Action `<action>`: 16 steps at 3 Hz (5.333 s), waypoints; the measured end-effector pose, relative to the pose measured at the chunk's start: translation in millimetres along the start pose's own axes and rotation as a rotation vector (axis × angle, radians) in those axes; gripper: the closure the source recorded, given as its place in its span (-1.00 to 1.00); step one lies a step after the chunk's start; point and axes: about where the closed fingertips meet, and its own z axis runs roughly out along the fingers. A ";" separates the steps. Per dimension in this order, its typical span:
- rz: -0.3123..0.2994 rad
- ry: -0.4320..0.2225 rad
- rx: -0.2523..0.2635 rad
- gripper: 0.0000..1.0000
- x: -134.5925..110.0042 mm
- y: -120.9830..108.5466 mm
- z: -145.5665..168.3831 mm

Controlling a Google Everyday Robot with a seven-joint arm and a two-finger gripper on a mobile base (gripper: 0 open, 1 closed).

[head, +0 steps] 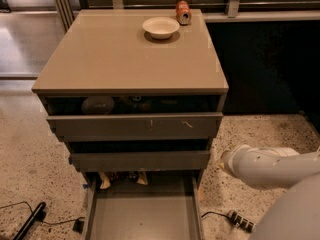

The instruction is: Pick water bottle from bottom drawer and place on counter

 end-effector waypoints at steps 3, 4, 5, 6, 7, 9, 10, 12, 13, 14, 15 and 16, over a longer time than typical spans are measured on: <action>0.272 0.087 0.141 1.00 78.1 -106.1 -40.4; 0.299 0.086 0.170 1.00 88.9 -122.0 -49.0; 0.299 0.086 0.170 1.00 88.8 -121.8 -48.9; 0.280 0.049 0.170 1.00 70.6 -123.0 -56.0; 0.214 -0.072 0.204 1.00 32.4 -139.3 -87.0; 0.159 -0.240 0.293 1.00 10.5 -141.5 -196.6; 0.131 -0.260 0.282 1.00 -9.8 -131.3 -198.5; 0.104 -0.286 0.270 1.00 -32.1 -125.1 -202.1; 0.022 -0.346 0.255 1.00 -82.7 -103.3 -220.8; -0.092 -0.401 0.229 1.00 -138.8 -64.6 -234.6; -0.092 -0.401 0.229 1.00 -138.8 -64.6 -234.6; -0.050 -0.397 0.233 1.00 -129.8 -72.0 -223.9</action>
Offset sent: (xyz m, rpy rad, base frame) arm 0.0148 -0.1318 0.0229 0.0398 -0.0003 -0.2589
